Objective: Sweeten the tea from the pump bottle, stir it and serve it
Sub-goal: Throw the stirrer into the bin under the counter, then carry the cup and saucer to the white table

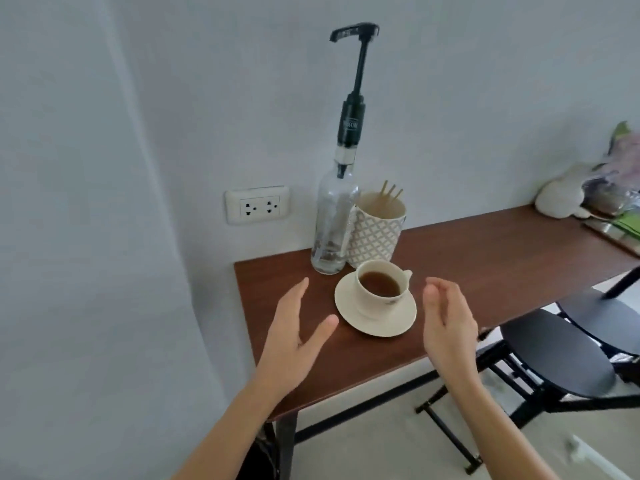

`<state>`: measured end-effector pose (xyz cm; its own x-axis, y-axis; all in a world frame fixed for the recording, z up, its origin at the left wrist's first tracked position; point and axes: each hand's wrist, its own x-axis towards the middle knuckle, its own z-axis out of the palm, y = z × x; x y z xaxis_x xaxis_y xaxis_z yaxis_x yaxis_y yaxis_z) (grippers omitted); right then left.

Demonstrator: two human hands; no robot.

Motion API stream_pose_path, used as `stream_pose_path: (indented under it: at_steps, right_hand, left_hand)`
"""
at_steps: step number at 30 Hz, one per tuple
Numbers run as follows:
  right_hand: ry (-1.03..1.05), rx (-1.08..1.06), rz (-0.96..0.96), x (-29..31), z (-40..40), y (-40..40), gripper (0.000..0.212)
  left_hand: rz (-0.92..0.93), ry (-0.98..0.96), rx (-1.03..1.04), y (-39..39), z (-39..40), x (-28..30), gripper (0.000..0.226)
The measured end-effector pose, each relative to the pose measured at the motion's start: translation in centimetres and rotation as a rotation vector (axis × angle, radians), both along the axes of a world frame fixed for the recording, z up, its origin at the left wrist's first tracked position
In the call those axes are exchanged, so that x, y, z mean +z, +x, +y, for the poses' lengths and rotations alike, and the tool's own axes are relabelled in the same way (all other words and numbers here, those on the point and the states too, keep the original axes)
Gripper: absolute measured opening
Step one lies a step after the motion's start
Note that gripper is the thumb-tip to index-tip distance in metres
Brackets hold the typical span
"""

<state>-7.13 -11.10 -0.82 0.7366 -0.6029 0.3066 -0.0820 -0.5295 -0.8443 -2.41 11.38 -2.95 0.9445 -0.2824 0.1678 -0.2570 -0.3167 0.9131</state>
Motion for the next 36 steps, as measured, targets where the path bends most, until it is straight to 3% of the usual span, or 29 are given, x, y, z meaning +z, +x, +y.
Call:
stream_pose_path:
  at_steps: [3, 7, 10, 17, 21, 25, 28, 36]
  right_hand:
    - [0.058, 0.106, 0.155, -0.7, -4.1, 3.6, 0.034]
    - [0.096, 0.312, 0.262, -1.6, -6.8, 7.3, 0.035]
    - [0.094, 0.423, 0.282, -2.3, -7.6, 8.6, 0.032]
    - [0.119, 0.507, 0.261, -2.8, -8.6, 9.9, 0.048]
    - [0.122, 0.535, 0.298, -2.6, -8.9, 9.5, 0.046]
    - [0.176, 0.511, 0.349, -2.3, -9.1, 8.5, 0.044]
    - [0.107, 0.471, 0.412, -2.0, -9.0, 7.7, 0.035]
    - [-0.139, 0.422, 0.579, -1.9, -7.1, 5.2, 0.023]
  left_hand:
    - [0.078, -0.017, -0.087, 1.4, -5.0, 0.2, 0.089]
    - [0.092, -0.035, -0.026, 2.9, -9.2, -0.4, 0.078]
    - [0.091, -0.013, 0.048, 3.6, -10.4, -1.0, 0.077]
    - [0.14, -0.013, 0.154, 3.5, -11.6, -0.7, 0.066]
    - [0.145, 0.02, 0.14, 3.2, -11.7, -0.5, 0.082]
    - [0.125, 0.257, 0.076, 2.5, -10.7, -0.4, 0.121]
    - [0.076, 0.517, 0.067, 1.9, -10.1, -1.2, 0.12]
    - [0.112, 0.606, 0.022, 2.3, -8.8, -1.6, 0.114]
